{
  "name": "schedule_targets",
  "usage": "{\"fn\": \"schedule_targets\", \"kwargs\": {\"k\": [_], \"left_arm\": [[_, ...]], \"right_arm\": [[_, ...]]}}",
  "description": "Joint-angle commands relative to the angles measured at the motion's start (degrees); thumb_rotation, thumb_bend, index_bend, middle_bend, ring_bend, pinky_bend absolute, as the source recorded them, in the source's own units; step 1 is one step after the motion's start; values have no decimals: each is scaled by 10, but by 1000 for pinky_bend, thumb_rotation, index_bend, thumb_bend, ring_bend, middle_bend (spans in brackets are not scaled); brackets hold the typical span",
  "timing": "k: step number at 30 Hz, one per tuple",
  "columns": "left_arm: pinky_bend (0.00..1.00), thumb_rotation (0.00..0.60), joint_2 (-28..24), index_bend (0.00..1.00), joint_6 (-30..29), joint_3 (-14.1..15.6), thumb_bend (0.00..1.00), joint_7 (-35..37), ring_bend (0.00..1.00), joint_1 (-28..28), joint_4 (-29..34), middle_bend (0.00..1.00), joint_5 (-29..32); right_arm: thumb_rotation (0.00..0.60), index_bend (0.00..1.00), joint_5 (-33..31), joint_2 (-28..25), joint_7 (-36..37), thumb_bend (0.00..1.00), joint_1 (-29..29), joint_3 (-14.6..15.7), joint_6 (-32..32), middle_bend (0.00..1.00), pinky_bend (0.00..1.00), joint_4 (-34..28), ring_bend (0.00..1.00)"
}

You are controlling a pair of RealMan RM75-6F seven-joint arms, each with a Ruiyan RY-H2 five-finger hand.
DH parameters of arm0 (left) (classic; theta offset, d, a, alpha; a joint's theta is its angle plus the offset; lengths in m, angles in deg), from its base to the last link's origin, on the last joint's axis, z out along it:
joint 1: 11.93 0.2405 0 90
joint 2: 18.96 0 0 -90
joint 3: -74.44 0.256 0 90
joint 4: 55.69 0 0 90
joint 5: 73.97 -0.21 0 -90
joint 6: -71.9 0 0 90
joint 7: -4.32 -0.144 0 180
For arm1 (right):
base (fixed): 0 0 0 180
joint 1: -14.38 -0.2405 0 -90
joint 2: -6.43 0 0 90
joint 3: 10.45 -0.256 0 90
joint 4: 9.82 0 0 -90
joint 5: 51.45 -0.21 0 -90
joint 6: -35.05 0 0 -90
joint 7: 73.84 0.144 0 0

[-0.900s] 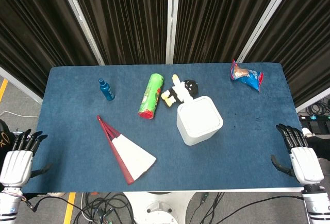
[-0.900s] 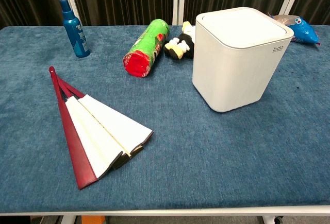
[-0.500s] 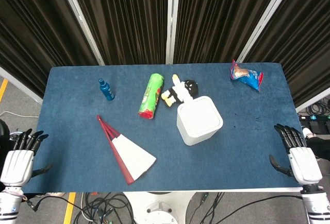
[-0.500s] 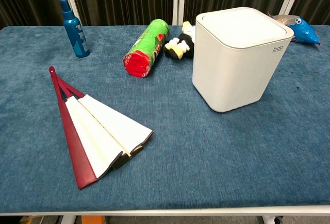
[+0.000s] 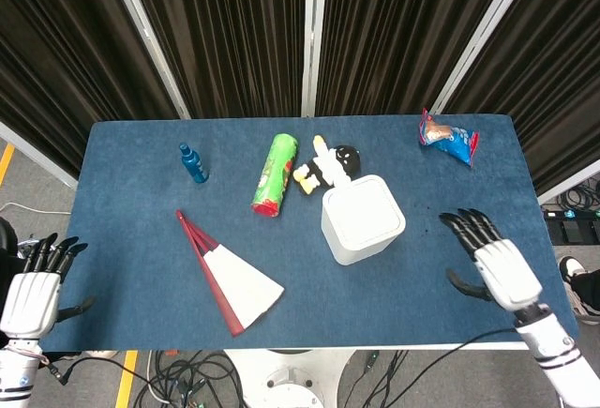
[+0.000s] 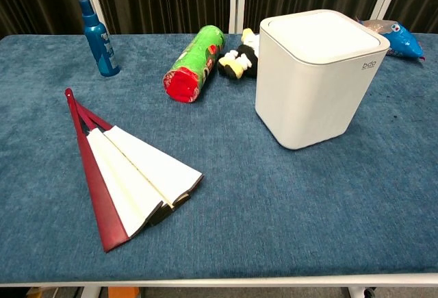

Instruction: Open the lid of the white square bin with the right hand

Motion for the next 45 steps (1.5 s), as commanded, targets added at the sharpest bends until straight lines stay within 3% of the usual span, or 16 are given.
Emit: {"fn": "schedule_targets", "kwargs": {"k": [1, 8, 18, 25, 28, 35, 40, 45], "left_arm": [[93, 600, 2, 189, 3, 0, 0, 2, 24, -1, -2, 133, 2], [93, 600, 6, 189, 10, -2, 0, 15, 24, -1, -16, 134, 13], [93, 600, 15, 189, 11, 0, 0, 30, 25, 1, -32, 134, 15], [92, 600, 14, 189, 9, 0, 0, 33, 24, 2, -36, 133, 13], [93, 600, 14, 189, 7, 0, 0, 33, 24, 3, -36, 134, 13], [92, 600, 12, 189, 3, 0, 0, 34, 25, 3, -34, 134, 9], [93, 600, 9, 189, 3, 0, 0, 31, 25, 2, -31, 134, 7], [92, 600, 5, 189, 0, 0, 0, 26, 25, 3, -23, 134, 5]], "right_arm": [[600, 140, -14, 1, -23, 279, -71, -28, 87, 137, 0, -29, 0], [600, 174, -74, 49, -91, 279, -134, -52, 171, 190, 0, -23, 0], [600, 383, -145, 117, -209, 279, -147, -40, 192, 341, 0, -8, 0], [600, 404, -157, 129, -222, 279, -149, -33, 187, 352, 0, -6, 0], [600, 356, -143, 123, -208, 279, -135, -40, 142, 309, 0, -12, 0], [600, 79, -136, 86, -172, 280, -92, -53, 49, 128, 0, -23, 0], [600, 2, -134, 55, -128, 280, -54, -43, 5, 66, 0, -22, 0], [600, 0, -127, 38, -103, 280, -3, -7, -32, 64, 0, -7, 0]]}}
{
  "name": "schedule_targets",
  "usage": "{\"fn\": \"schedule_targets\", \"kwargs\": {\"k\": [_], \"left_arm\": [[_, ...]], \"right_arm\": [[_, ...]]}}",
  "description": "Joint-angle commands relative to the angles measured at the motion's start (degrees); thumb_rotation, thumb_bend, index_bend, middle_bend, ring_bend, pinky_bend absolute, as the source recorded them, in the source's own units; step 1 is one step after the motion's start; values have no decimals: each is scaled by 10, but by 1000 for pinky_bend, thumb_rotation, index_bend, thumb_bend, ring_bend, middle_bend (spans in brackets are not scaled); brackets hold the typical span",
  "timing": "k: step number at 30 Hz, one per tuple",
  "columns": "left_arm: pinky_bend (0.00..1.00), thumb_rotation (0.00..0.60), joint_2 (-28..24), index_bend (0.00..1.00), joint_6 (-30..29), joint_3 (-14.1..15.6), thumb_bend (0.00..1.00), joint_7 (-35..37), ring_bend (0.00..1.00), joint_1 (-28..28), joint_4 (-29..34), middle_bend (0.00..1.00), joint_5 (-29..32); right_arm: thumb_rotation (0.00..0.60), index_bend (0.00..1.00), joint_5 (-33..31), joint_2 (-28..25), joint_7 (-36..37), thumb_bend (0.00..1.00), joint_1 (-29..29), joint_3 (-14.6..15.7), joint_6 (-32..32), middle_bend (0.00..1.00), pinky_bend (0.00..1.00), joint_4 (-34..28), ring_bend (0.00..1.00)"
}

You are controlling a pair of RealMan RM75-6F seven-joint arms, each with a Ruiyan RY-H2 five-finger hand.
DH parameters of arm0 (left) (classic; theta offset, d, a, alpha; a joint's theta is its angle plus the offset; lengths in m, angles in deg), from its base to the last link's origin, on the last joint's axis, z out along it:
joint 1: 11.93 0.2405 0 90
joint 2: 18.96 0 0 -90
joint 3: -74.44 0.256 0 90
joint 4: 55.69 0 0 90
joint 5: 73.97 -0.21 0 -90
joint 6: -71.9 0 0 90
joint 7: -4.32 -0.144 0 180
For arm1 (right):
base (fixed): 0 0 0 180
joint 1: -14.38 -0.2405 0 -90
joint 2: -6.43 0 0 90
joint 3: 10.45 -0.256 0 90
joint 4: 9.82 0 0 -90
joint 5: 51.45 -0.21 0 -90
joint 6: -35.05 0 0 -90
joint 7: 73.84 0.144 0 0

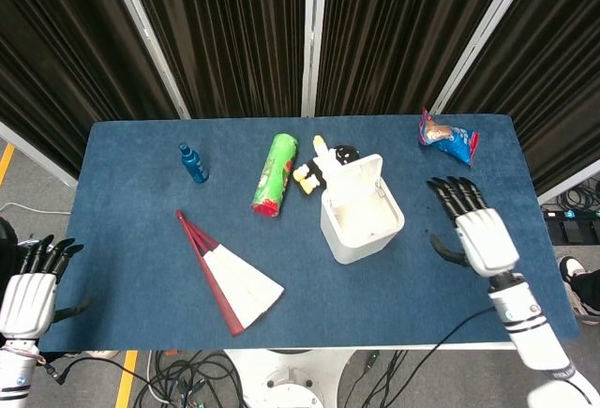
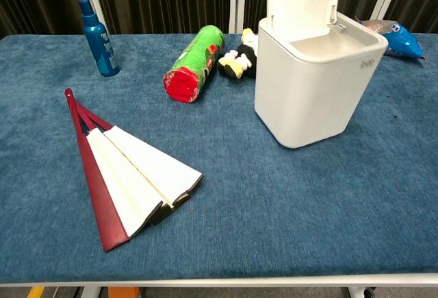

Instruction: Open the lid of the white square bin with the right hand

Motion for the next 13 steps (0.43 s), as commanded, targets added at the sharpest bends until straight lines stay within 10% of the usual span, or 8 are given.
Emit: {"fn": "schedule_targets", "kwargs": {"k": [1, 13], "left_arm": [[93, 600, -1, 189, -1, 0, 0, -2, 25, 0, 3, 134, -2], [93, 600, -3, 189, -4, 0, 0, -10, 24, -1, 13, 133, -7]], "right_arm": [[600, 0, 7, -12, 21, 280, 38, 30, -26, 64, 0, 12, 0], [600, 0, 41, 12, 83, 280, 147, 91, -127, 64, 0, 60, 0]]}}
